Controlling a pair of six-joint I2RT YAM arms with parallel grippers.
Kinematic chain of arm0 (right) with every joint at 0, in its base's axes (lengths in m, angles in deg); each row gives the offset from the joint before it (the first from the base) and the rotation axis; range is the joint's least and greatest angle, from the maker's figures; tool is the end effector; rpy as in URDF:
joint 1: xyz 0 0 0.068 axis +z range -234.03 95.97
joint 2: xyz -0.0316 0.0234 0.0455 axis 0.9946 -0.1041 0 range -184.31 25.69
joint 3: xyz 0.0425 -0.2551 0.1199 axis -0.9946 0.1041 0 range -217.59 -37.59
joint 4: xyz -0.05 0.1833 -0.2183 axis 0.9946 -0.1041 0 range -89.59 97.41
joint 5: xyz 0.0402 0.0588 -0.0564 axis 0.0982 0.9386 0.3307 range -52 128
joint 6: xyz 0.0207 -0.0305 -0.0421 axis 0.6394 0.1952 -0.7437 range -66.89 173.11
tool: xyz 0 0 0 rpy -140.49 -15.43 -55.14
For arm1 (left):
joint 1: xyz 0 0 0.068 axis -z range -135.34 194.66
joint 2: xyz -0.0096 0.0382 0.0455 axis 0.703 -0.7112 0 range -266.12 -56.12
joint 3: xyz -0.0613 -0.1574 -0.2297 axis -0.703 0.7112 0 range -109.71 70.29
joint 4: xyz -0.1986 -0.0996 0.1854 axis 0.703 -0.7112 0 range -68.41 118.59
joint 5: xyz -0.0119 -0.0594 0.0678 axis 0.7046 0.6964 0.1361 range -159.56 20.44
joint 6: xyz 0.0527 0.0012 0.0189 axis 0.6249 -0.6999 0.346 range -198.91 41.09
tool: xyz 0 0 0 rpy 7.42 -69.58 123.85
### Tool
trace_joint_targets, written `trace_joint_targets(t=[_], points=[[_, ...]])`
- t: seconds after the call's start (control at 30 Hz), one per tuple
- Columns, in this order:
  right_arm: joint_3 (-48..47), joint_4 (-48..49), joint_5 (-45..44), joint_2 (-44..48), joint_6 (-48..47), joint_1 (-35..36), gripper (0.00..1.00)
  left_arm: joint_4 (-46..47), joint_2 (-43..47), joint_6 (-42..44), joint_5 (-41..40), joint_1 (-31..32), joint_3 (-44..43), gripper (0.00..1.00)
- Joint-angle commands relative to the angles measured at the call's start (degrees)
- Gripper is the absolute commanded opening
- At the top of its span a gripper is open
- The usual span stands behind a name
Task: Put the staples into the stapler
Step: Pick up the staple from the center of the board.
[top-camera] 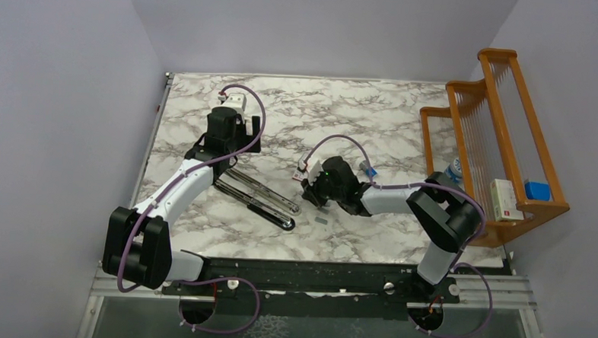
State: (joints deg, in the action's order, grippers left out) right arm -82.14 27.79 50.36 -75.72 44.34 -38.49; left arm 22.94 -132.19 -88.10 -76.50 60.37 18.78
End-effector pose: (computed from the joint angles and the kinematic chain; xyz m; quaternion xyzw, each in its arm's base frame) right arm 0.2497 0.2662 0.1211 -0.4482 0.7677 0.2324 0.3945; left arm 0.3143 -0.0835 0.2659 0.0190 0.8657 -0.0560 0.4971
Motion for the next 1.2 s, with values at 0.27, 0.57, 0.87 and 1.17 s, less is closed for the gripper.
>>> trace_joint_targets(t=[0.27,0.57,0.87,1.17], points=[[8.4,3.6,-3.8,1.2,4.5,0.1,0.34,1.1,-0.1,-0.5,0.7,-0.5,0.4,0.98],[11.1,7.8,-4.0,1.4,4.9,0.1,0.34,1.3,-0.1,-0.3,1.1,-0.5,0.7,0.98],[12.7,15.1,-3.3,-2.6,4.2,0.1,0.35,1.3,0.1,-0.1,1.3,-0.5,0.8,0.98],[16.3,20.2,-1.4,-2.7,3.3,0.1,0.31,1.6,0.1,0.0,2.2,-0.5,0.9,0.97]])
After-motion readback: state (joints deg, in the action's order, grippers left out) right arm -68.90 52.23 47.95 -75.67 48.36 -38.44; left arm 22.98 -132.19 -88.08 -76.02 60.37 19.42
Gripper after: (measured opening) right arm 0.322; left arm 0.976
